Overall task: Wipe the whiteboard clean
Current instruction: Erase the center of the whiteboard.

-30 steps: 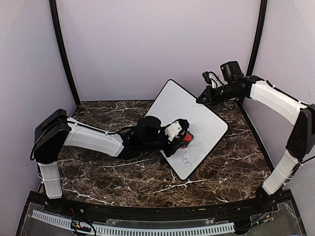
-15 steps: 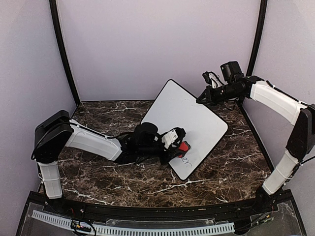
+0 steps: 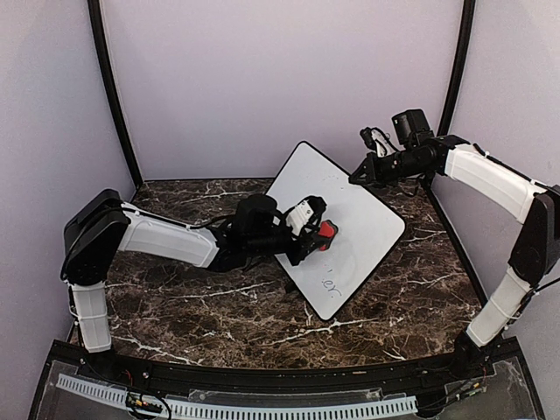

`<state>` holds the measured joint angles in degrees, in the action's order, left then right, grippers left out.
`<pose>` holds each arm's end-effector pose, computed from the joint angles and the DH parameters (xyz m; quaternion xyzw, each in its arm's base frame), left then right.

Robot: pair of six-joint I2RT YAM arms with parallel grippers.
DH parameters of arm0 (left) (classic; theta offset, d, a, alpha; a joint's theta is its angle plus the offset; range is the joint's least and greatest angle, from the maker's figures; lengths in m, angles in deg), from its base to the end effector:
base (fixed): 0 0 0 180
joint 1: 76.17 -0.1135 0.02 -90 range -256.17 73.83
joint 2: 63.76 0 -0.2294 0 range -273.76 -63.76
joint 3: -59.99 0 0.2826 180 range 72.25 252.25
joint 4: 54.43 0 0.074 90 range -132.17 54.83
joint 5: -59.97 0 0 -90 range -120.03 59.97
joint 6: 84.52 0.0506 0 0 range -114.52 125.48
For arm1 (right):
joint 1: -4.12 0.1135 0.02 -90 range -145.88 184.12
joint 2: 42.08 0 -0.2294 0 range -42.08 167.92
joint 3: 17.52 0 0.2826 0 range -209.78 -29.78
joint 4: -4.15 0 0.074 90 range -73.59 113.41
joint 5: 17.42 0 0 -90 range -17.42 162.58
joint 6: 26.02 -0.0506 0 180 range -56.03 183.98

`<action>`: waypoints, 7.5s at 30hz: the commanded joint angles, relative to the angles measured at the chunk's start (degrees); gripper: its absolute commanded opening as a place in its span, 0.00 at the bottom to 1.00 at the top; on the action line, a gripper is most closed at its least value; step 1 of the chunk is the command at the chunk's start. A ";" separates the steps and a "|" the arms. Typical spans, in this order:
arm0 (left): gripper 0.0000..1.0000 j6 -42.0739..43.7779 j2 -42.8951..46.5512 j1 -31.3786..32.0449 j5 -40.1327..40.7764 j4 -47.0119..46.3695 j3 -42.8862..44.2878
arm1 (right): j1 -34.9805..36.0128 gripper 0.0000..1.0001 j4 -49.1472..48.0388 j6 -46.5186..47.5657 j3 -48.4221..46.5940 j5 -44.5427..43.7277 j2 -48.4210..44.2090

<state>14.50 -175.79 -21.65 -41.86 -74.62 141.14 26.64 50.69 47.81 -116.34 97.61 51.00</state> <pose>0.2643 -0.3887 0.1582 0.4591 0.6164 -0.3186 0.5547 0.3652 0.1746 0.2925 -0.1392 0.8813 0.3205 0.3182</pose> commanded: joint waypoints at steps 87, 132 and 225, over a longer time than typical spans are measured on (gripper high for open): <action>0.00 -5.09 -3.45 1.98 6.73 1.16 -10.43 | 1.21 0.00 1.65 -0.27 1.31 1.70 -0.13; 0.00 1.31 -4.53 3.33 23.33 20.95 1.81 | 1.56 0.00 1.49 -0.78 1.40 1.66 -0.55; 0.00 5.68 0.02 14.45 14.64 25.12 1.51 | 3.31 0.00 3.12 -0.62 -1.14 0.58 1.40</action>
<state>20.09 -175.13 -8.10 -25.30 -51.26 143.30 27.72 49.77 48.27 -116.76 96.69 50.96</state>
